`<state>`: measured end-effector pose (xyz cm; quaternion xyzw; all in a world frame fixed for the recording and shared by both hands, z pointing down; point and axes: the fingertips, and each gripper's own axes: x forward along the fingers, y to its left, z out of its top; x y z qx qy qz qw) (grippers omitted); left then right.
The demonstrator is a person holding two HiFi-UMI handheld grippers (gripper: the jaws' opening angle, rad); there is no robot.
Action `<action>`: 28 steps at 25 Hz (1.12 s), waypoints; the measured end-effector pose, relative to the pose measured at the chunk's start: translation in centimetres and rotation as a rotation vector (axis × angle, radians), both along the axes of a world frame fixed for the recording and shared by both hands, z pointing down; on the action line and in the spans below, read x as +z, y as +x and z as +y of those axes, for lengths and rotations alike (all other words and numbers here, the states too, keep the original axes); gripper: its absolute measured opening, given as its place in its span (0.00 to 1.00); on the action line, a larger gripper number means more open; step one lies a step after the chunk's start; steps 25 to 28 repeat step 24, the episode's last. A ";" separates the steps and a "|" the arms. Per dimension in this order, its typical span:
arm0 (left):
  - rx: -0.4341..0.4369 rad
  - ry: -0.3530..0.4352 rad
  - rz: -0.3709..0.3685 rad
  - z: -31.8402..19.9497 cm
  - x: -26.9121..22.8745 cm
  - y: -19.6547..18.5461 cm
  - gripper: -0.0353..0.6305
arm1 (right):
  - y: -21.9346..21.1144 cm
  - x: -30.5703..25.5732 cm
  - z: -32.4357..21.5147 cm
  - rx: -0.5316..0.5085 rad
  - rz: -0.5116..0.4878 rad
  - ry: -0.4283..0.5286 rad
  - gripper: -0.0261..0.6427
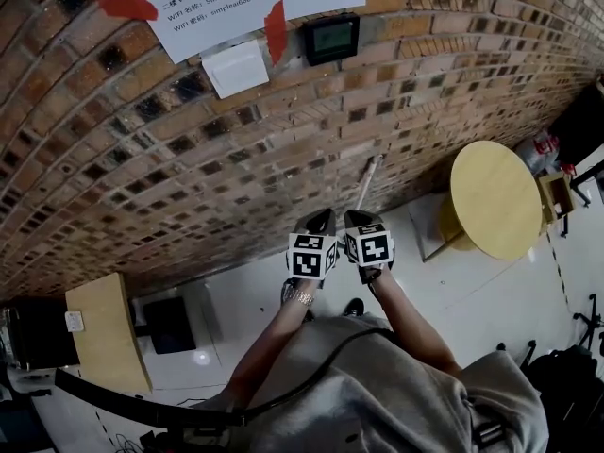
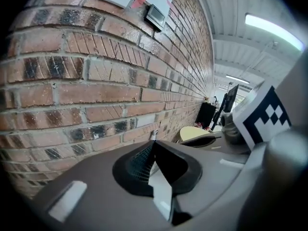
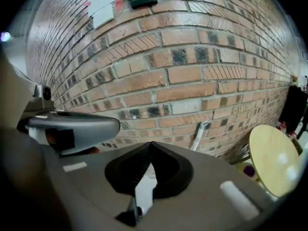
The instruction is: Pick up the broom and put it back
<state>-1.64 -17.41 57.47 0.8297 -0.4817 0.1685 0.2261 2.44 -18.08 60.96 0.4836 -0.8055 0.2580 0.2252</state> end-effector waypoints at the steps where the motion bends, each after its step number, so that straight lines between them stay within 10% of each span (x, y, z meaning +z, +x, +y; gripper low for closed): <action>1: 0.007 0.005 0.003 0.1 -0.2 0.1 0.03 | -0.1 -0.6 0.1 0.004 0.000 0.014 0.03; 28: 0.057 -0.007 0.048 2.6 -0.4 0.5 0.03 | -0.7 -1.8 3.7 0.006 -0.042 0.029 0.03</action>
